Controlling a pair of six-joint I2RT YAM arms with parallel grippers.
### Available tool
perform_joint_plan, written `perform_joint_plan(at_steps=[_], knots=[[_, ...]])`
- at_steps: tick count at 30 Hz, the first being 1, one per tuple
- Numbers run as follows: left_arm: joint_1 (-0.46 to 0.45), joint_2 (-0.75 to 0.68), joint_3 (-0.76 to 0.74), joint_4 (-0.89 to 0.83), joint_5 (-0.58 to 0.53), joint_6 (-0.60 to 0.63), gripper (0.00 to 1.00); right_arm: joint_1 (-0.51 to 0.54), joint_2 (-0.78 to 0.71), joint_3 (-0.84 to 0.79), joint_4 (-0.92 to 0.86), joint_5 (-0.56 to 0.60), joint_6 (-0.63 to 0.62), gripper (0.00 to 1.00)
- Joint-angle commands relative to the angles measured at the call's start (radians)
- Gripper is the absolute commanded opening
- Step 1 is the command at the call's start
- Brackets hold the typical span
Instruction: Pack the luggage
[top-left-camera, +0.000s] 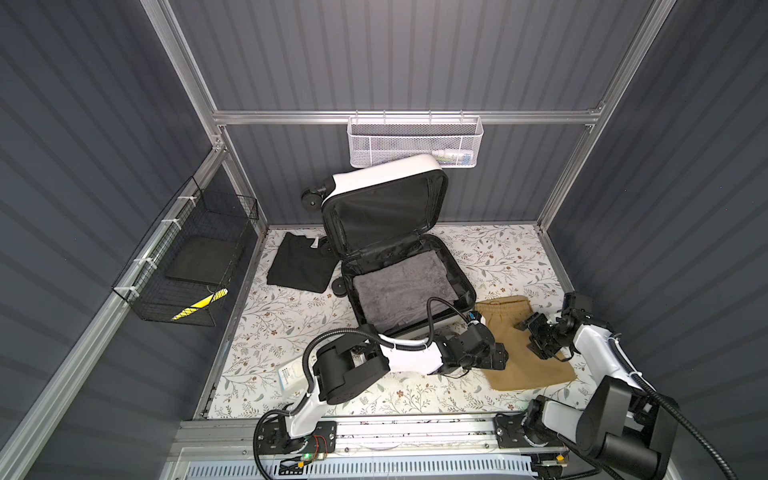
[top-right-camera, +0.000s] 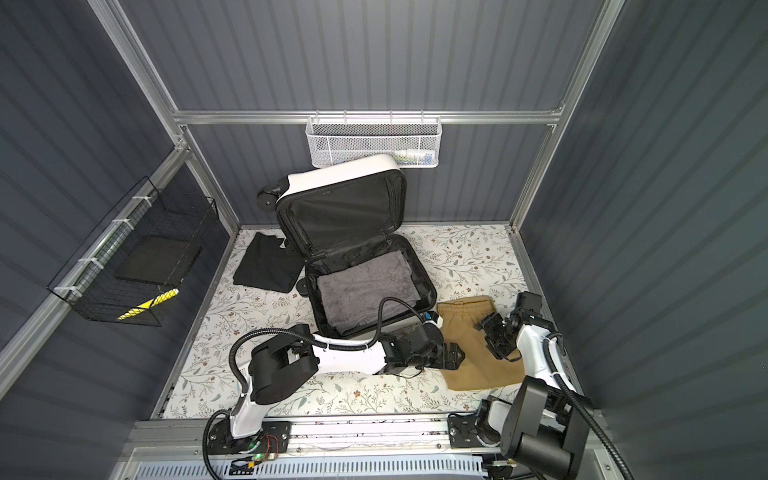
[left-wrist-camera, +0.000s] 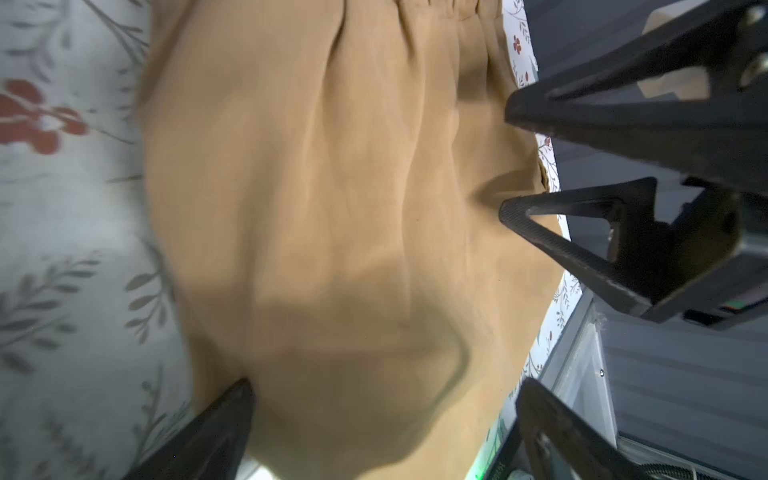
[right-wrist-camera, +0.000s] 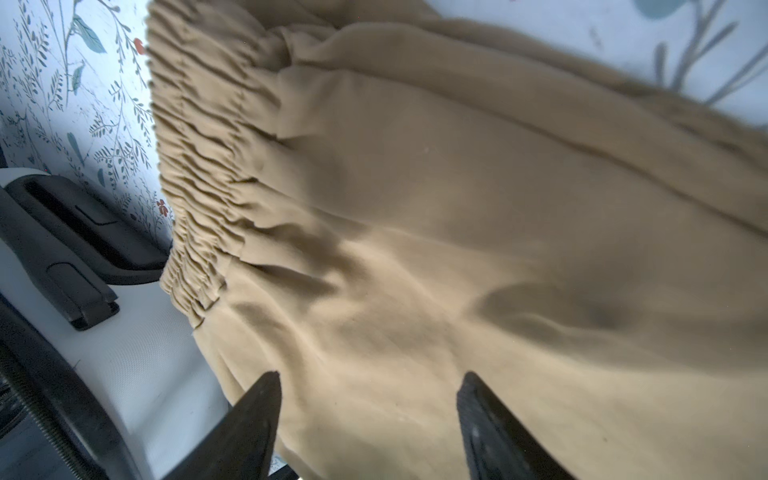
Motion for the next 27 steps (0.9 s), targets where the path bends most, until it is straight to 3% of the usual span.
perform_joint_plan(at_steps=[1, 10, 13, 16, 22, 27], knots=[[-0.001, 0.046, 0.031, 0.090, 0.043, 0.010, 1.00, -0.006, 0.013, -0.013, 0.004, 0.000, -0.012, 0.70], [-0.003, 0.135, 0.031, 0.381, 0.130, 0.021, 0.99, -0.005, 0.029, -0.032, 0.019, 0.007, -0.013, 0.70], [-0.003, 0.155, 0.020, 0.468, 0.138, 0.017, 0.95, -0.005, 0.032, -0.036, 0.021, 0.012, -0.014, 0.70], [-0.002, 0.178, 0.012, 0.541, 0.131, 0.009, 0.83, -0.005, 0.038, -0.040, 0.026, 0.012, -0.014, 0.70], [-0.003, 0.205, 0.009, 0.605, 0.098, -0.002, 0.45, -0.005, 0.044, -0.045, 0.032, 0.014, -0.015, 0.70], [0.000, 0.186, 0.005, 0.580, 0.083, 0.026, 0.26, -0.005, 0.050, -0.034, 0.030, 0.009, -0.016, 0.70]])
